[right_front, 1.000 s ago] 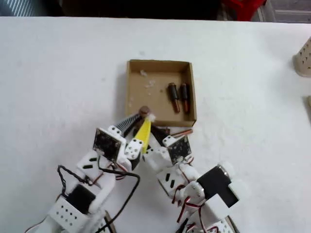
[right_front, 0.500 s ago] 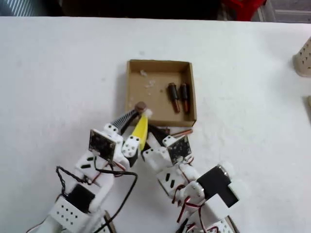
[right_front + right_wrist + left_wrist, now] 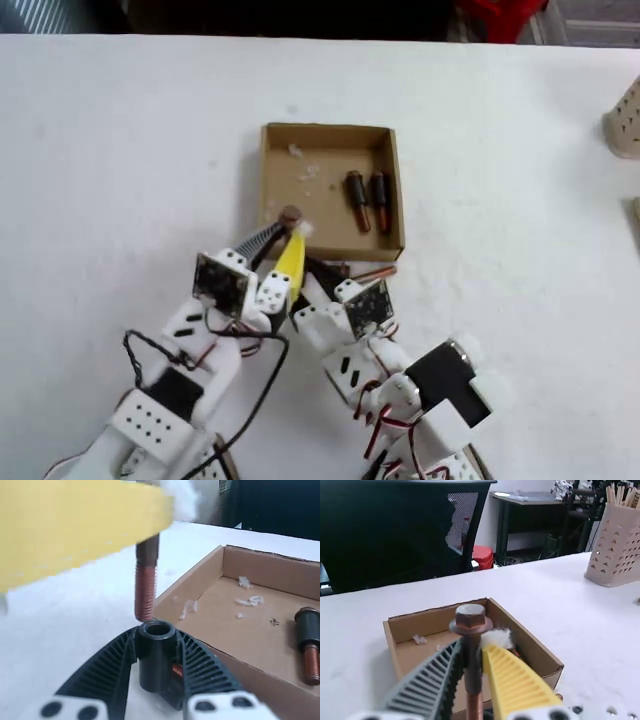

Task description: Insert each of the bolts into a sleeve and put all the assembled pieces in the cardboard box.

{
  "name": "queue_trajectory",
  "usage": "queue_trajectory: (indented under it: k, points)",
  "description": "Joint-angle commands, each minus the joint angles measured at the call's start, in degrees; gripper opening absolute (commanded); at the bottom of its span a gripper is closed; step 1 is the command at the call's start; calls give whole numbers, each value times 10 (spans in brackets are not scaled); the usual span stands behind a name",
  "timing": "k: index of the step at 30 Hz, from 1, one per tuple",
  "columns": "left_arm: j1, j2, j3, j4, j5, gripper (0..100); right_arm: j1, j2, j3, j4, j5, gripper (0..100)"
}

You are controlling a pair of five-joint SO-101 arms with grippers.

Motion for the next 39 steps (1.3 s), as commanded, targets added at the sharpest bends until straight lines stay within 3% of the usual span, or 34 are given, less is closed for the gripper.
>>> queue_trajectory:
  k: [1, 7, 17, 21, 39]
  points:
    - [-3, 116, -66, -78, 1, 21, -4, -21, 4, -14, -2, 16]
    - [-3, 167, -65, -124, 29, 21, -4, -21, 4, -14, -2, 16]
    - [-3, 167, -65, -124, 46, 21, -4, -21, 4, -14, -4, 16]
    - [-3, 163, -68, -124, 84, 22, -4, -21, 4, -14, -4, 16]
    - [-3, 75, -25, -84, 87, 22, -4, -21, 4, -14, -4, 16]
